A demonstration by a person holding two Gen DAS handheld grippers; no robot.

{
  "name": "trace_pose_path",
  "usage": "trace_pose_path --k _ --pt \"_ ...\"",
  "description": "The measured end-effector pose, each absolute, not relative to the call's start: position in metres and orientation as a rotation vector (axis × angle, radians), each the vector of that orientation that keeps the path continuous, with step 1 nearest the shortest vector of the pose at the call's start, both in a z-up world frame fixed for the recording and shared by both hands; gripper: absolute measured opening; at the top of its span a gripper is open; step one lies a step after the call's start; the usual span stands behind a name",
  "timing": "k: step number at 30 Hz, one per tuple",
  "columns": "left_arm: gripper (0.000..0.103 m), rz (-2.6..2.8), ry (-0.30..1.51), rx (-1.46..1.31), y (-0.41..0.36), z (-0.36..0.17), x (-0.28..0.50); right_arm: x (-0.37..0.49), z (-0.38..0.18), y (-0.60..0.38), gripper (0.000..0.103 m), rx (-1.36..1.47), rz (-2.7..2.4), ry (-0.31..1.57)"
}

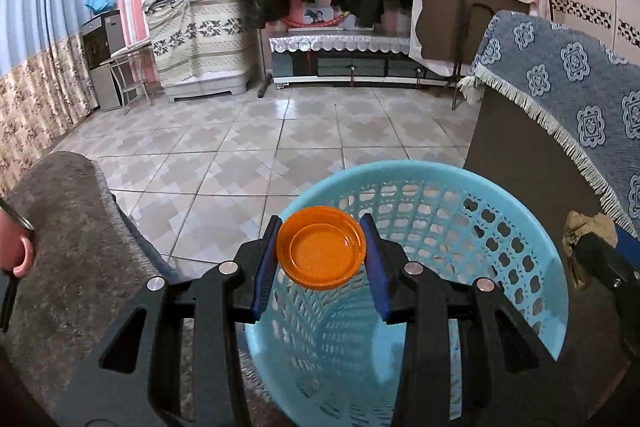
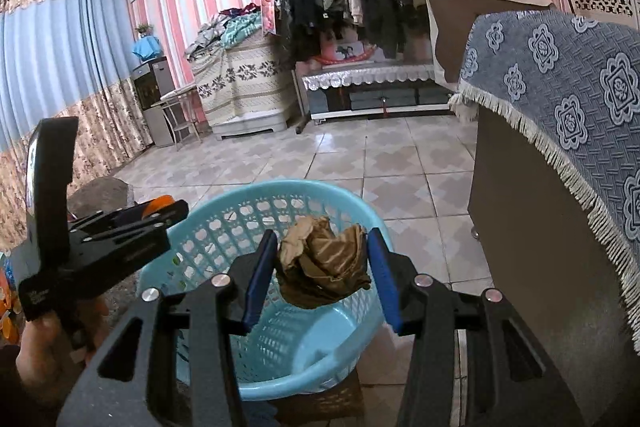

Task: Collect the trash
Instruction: 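Carry both items to the blue basket and open both tools to drop them, then move both tools back over the rug toward the cream bowl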

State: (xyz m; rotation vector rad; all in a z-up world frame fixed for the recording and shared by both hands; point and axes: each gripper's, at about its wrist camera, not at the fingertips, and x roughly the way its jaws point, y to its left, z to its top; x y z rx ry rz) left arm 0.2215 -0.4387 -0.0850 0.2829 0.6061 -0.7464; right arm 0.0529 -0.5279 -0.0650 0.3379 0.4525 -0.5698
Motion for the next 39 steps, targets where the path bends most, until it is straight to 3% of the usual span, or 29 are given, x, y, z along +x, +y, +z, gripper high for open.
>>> trace_pose_path --k 3,4,6,18,20,28,39 --pt "0.041 -0.755 0.619 0.292 -0.438 -0.085 0.223 0.057 -0.07 -0.526 0.047 0.346 -0.575 0.459" --pt "0.046 -0.751 0.623 0.293 -0.435 -0.084 0.224 0.06 -0.072 -0.526 0.047 0.35 -0.571 0.465" --pt "0.067 -0.733 0.632 0.284 -0.431 -0.084 0.228 0.064 -0.073 -0.526 0.047 0.348 -0.565 0.467" --pt "0.088 -0.6 0.564 0.221 -0.371 -0.057 0.24 0.097 -0.074 -0.515 0.049 0.315 -0.524 0.493" --pt "0.093 -0.566 0.534 0.219 -0.356 -0.051 0.234 0.1 -0.074 -0.512 0.067 0.302 -0.526 0.492" --pt "0.096 -0.492 0.48 0.168 -0.294 -0.027 0.204 0.093 -0.06 -0.489 0.088 0.249 -0.504 0.449" --pt "0.098 -0.346 0.432 0.103 -0.197 -0.005 0.166 0.089 -0.03 -0.423 0.089 0.172 -0.361 0.409"
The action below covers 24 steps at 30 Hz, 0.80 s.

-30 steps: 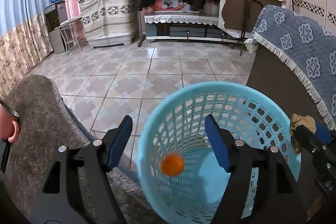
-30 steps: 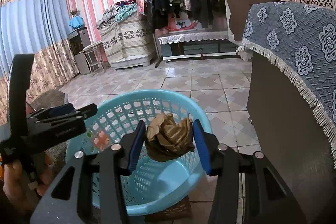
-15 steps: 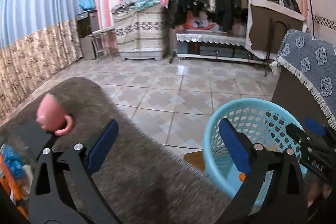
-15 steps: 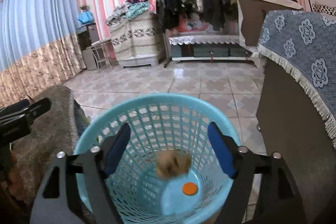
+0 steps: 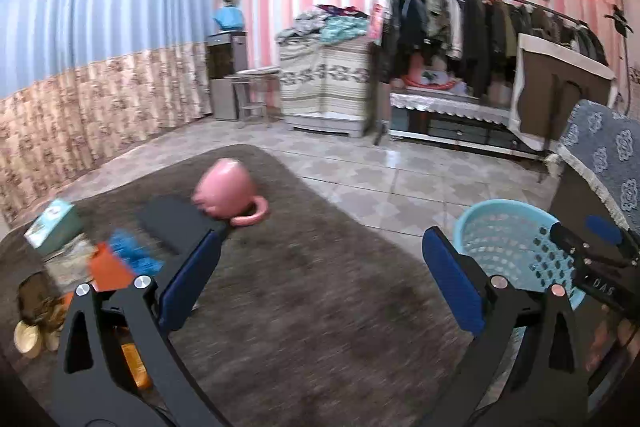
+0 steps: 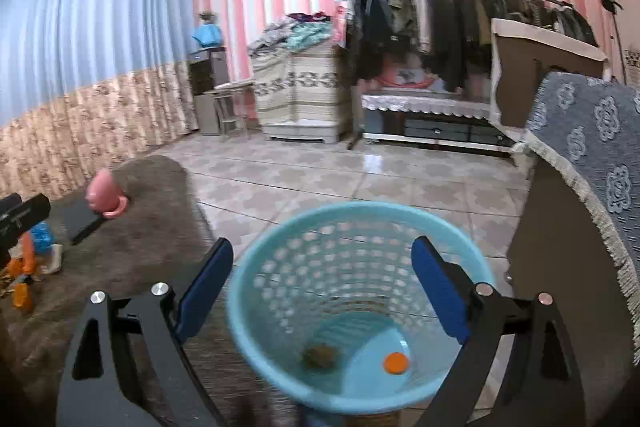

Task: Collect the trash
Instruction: 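Move both tools back over the rug toward the cream bowl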

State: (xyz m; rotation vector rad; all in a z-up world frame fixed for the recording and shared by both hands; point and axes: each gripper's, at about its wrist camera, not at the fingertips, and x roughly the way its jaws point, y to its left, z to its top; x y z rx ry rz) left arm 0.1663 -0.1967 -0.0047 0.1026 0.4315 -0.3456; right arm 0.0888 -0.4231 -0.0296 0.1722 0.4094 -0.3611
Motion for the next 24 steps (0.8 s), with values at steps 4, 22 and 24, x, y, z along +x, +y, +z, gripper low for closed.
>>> trace_pose_path --k 4,22,24 --pt "0.098 -0.288 0.433 0.086 -0.158 -0.005 0.158 0.093 -0.026 -0.396 0.089 0.14 -0.312 0.413" --pt "0.098 -0.024 0.592 -0.077 -0.001 -0.061 0.156 0.124 -0.045 -0.307 0.089 0.037 -0.122 0.474" --pt "0.097 -0.003 0.601 -0.082 0.012 -0.068 0.154 0.127 -0.049 -0.302 0.089 0.031 -0.112 0.487"
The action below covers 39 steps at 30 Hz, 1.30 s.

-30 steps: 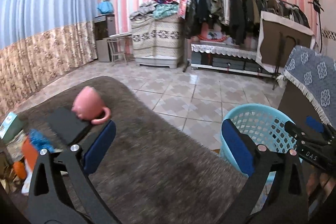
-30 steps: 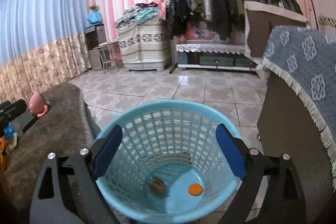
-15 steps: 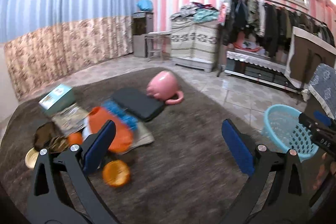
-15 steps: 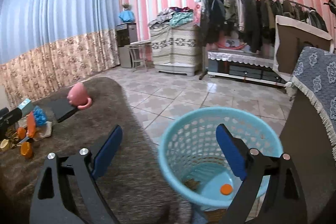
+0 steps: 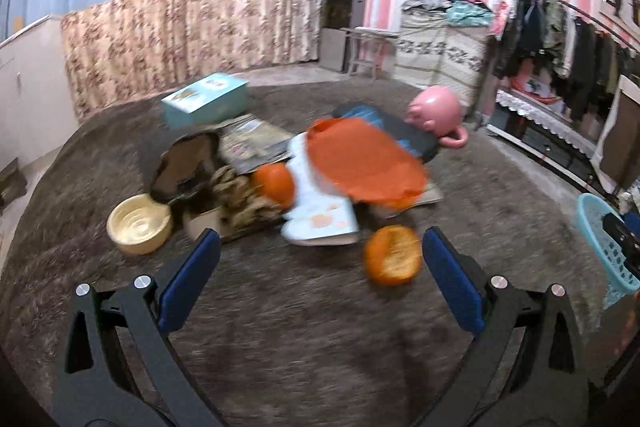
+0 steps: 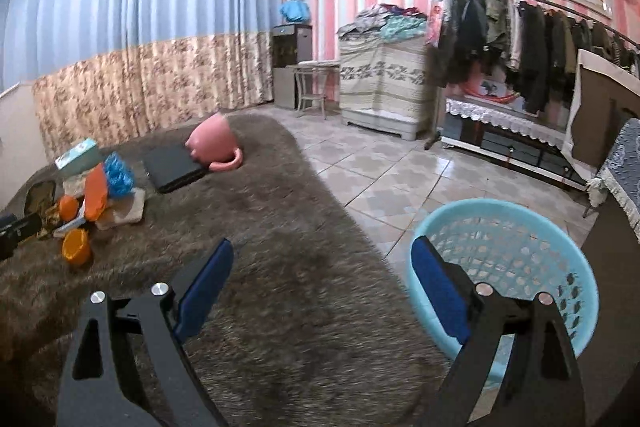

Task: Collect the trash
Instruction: 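Move both tools back over the rug toward the cream bowl, then grasp the cream bowl with the left tool while the right tool grasps the orange peel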

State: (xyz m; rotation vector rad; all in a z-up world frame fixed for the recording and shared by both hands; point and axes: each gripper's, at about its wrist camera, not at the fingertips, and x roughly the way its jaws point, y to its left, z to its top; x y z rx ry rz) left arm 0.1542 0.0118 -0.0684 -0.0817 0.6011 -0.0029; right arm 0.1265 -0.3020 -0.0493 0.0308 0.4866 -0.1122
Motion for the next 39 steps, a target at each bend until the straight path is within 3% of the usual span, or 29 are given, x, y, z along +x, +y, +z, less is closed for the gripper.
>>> trace_pose_path --k 21,31,36,37,39 --pt "0.097 0.217 0.707 -0.029 0.151 -0.08 0.168 0.157 -0.063 -0.207 0.089 -0.003 0.051 0.579" --pt "0.097 0.124 0.796 -0.056 0.151 -0.1 0.219 0.172 -0.066 -0.138 0.089 -0.163 0.201 0.631" --pt "0.075 0.063 0.813 -0.063 0.149 -0.106 0.225 0.181 -0.075 -0.123 0.089 -0.121 0.251 0.684" --pt "0.061 0.06 0.822 -0.064 0.149 -0.107 0.225 0.183 -0.077 -0.12 0.089 -0.12 0.257 0.692" --pt "0.061 0.064 0.832 -0.066 0.149 -0.108 0.222 0.188 -0.078 -0.114 0.089 -0.121 0.27 0.707"
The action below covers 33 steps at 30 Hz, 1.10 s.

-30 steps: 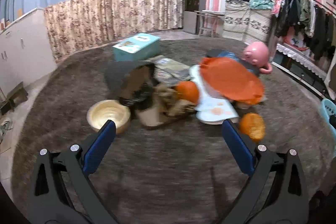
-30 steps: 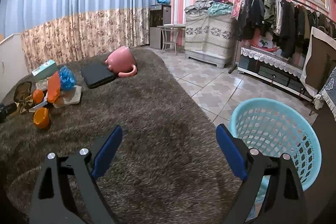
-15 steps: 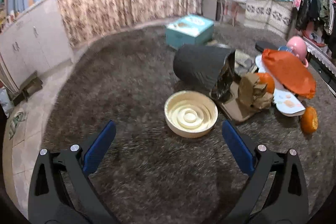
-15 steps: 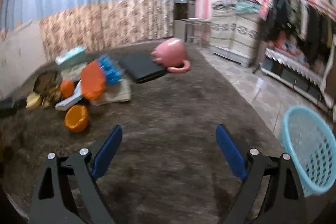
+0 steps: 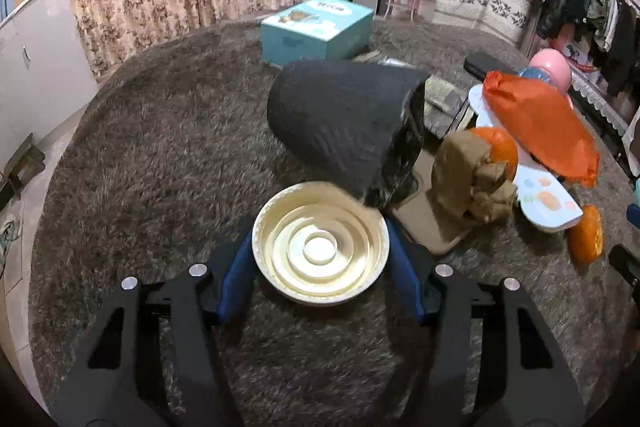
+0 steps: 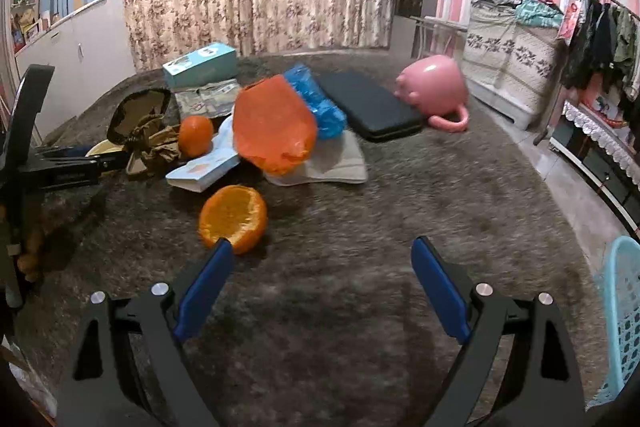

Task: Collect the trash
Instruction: 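Grasp the cream bowl with the left tool while the right tool grasps the orange peel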

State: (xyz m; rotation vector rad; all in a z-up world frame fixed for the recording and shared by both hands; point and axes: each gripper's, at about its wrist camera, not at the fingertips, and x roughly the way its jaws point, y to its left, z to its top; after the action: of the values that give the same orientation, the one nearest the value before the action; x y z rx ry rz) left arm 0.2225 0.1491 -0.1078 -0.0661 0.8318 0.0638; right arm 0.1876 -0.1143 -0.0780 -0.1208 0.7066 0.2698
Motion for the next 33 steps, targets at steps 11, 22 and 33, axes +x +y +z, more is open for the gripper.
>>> trace_pose_path --k 11,22,33 --pt "0.061 0.128 0.734 -0.058 0.146 -0.09 0.15 0.208 -0.095 -0.079 0.071 -0.124 0.374 0.795" --pt "0.061 0.02 0.646 -0.019 0.09 -0.047 0.13 0.18 -0.065 -0.119 0.034 -0.026 0.407 0.731" --pt "0.061 -0.229 0.519 0.03 -0.035 0.007 0.146 0.114 0.007 -0.257 0.034 -0.001 0.059 0.54"
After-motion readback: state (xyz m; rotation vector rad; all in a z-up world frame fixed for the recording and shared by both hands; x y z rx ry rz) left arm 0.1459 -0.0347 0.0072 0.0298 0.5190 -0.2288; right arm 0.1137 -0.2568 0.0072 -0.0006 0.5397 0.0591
